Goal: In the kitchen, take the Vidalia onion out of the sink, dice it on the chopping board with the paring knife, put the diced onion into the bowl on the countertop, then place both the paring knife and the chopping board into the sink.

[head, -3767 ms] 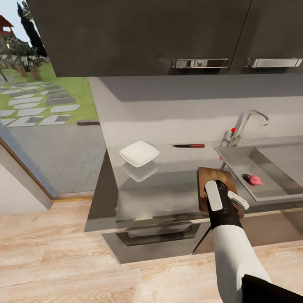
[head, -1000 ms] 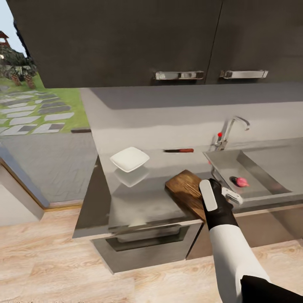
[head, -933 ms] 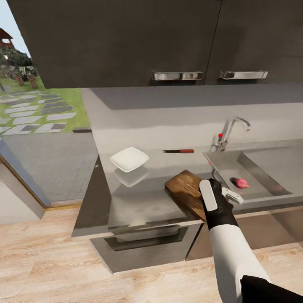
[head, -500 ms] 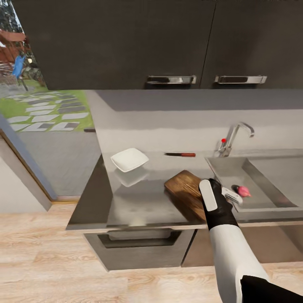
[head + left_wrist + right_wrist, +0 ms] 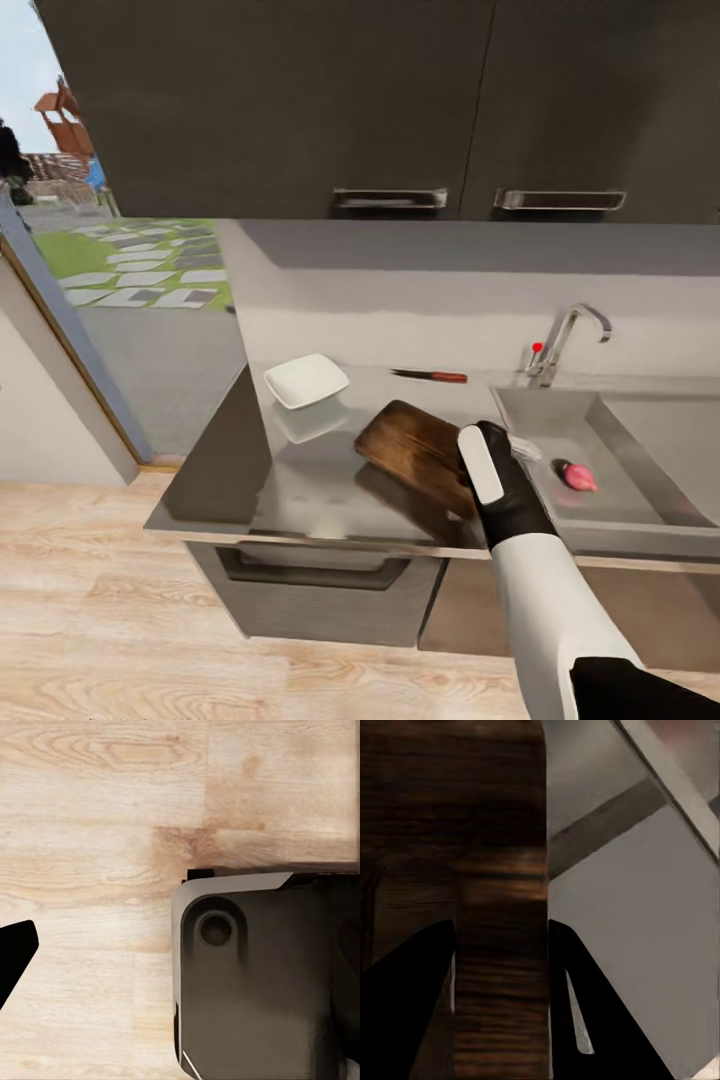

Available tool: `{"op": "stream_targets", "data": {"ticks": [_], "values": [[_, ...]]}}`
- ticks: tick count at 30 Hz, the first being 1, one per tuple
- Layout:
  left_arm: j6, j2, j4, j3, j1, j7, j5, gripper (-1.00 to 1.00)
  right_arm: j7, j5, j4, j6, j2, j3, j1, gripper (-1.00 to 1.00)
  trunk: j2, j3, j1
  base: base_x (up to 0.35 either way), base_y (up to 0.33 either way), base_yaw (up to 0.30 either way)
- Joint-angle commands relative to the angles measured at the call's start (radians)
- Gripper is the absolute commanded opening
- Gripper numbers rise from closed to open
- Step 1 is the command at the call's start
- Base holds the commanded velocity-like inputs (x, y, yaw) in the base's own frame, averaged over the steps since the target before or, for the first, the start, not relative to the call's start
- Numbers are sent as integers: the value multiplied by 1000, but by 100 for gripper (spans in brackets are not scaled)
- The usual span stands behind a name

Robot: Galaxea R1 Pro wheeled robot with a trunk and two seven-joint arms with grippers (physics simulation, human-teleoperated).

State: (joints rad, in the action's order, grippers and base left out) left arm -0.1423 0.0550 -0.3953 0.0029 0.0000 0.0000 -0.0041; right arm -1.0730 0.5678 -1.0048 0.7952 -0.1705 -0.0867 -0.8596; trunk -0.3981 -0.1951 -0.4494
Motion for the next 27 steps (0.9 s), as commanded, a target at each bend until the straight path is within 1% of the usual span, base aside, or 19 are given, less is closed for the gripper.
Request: {"op": "stream_targets", "data": {"ticks": [1,3,6,9,11,12,13,14,16,19,22,27], "values": [[-2,0,-1,0,0,0,0,100,2,6,-2,4,2,4,-1,-100,-2,-1,-1,0,-146,63],[-2,0,-1,0,0,0,0,100,24,6,-2,16,9,14,-1,-100,-2,-1,-1,0,-84,36],[-2,0,-1,0,0,0,0,100,58,5,-2,67,16,28,-1,-100,-2,-1,-1,0,-34,15],[-2,0,0,0,0,0,0,100,113,3,-2,124,20,43,-1,-100,-2,-1,-1,0,-12,5],[-2,0,0,0,0,0,0,100,155,0,-2,148,32,59,-1,-100,-2,-1,-1,0,-4,2],[-2,0,0,0,0,0,0,100,163,0,-2,152,35,65,-1,-100,-2,-1,-1,0,-3,1],[-2,0,0,0,0,0,0,100,175,-1,-2,157,42,80,-1,-100,-2,-1,-1,0,-2,1],[-2,0,0,0,0,0,0,100,179,-1,-2,158,45,88,-1,-100,-2,-1,-1,0,-1,1],[-2,0,0,0,0,0,0,100,190,-1,-2,163,53,122,-1,-100,-2,-1,-1,0,0,0],[-2,0,0,0,0,0,0,100,195,0,-1,165,57,155,-1,-100,-2,-1,-1,0,0,0],[-2,0,0,0,0,0,0,100,196,0,0,167,58,168,-1,-100,-2,-1,-1,0,0,0],[-2,0,0,1,0,0,0,100,197,0,0,168,58,173,-1,-100,-2,-1,-1,0,0,0]]}}
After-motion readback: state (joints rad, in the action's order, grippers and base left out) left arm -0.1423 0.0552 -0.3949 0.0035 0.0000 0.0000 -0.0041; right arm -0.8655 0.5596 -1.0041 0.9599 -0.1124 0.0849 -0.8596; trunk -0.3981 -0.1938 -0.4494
